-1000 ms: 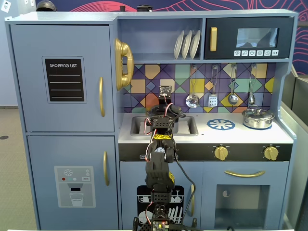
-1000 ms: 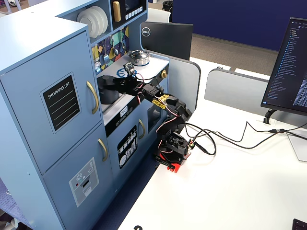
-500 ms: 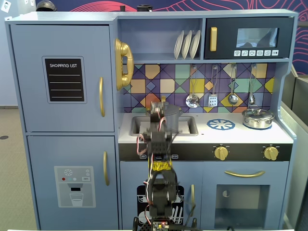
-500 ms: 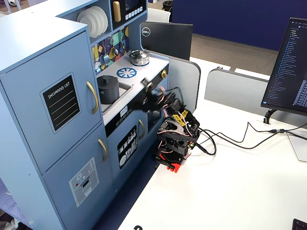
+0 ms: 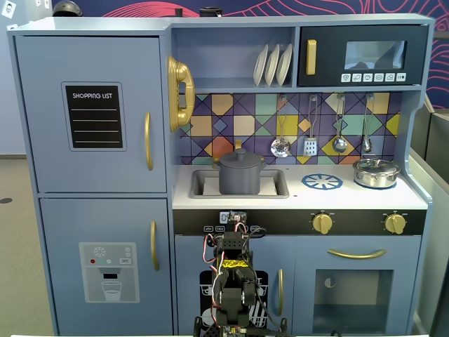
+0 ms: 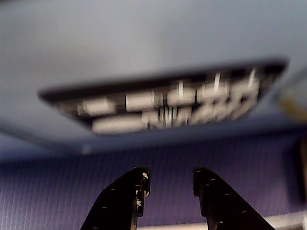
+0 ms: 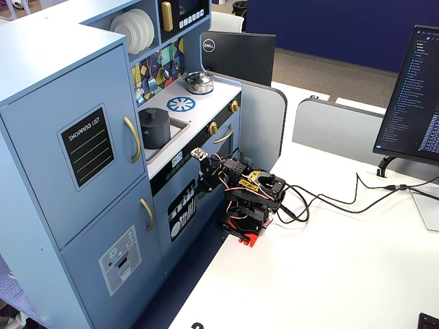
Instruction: Pick up the lid from the counter and put it on the gray recipient
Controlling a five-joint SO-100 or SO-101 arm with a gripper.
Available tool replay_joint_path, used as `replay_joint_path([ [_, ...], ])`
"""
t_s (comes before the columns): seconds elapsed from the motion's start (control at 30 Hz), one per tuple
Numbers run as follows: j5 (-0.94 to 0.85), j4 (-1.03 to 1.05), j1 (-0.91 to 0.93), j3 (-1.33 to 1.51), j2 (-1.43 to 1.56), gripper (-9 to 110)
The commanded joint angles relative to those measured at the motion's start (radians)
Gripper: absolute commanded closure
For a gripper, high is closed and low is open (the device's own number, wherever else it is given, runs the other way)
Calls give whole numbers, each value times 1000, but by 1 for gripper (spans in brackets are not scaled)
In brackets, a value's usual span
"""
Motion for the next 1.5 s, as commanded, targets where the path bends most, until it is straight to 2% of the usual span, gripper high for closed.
replay_joint_path([
  [0.0,26,152,3,-8,9,101],
  [0.37,-54,529,-23,-8,9,100],
  [1.47,-23,528,-21,-8,9,94],
])
